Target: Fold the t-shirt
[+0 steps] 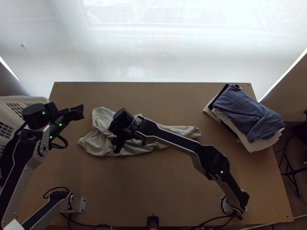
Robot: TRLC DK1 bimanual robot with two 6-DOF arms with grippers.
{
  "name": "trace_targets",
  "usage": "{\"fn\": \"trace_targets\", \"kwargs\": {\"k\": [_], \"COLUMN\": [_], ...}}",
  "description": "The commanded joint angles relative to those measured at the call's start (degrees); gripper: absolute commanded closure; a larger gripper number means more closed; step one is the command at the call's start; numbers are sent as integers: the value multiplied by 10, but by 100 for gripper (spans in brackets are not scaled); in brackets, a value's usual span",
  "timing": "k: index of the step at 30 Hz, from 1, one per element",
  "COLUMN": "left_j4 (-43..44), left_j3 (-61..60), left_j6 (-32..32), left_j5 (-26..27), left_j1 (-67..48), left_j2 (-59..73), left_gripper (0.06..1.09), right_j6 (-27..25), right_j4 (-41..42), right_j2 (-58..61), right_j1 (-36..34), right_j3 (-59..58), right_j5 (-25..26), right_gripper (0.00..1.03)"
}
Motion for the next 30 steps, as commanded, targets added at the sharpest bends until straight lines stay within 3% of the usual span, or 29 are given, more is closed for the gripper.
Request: {"fn": "trace_targets", "kwargs": {"k": [1, 8, 11, 13, 15, 18, 20, 23, 30], "left_j4": [0, -10, -10, -10, -10, -10, -10, -10, -10], "left_j3": [-2, -2, -2, 0, 2, 3, 5, 8, 20], "left_j6": [-2, 0, 1, 2, 9, 9, 9, 9, 9], "left_j5": [0, 0, 0, 0, 0, 10, 12, 14, 26], "left_j1": [18, 31, 33, 37, 41, 53, 55, 54, 53], "left_j2": [-3, -11, -10, -10, -8, -4, -2, 1, 6], "left_gripper": [12, 12, 12, 12, 12, 12, 12, 12, 12], "right_j6": [-22, -26, -24, -23, -22, -21, -21, -25, 13], "right_j4": [0, -6, -14, -15, -26, -47, -47, -44, -43], "right_j2": [51, 120, 142, 146, 146, 146, 141, 127, -3], "right_j1": [6, -4, -8, -13, -22, -39, -46, -53, -59], "right_j3": [37, 121, 146, 142, 134, 118, 108, 93, 48], "right_j5": [1, 1, 1, 1, 0, 0, 0, 0, -1], "right_gripper": [57, 58, 67, 68, 78, 78, 81, 100, 100]}}
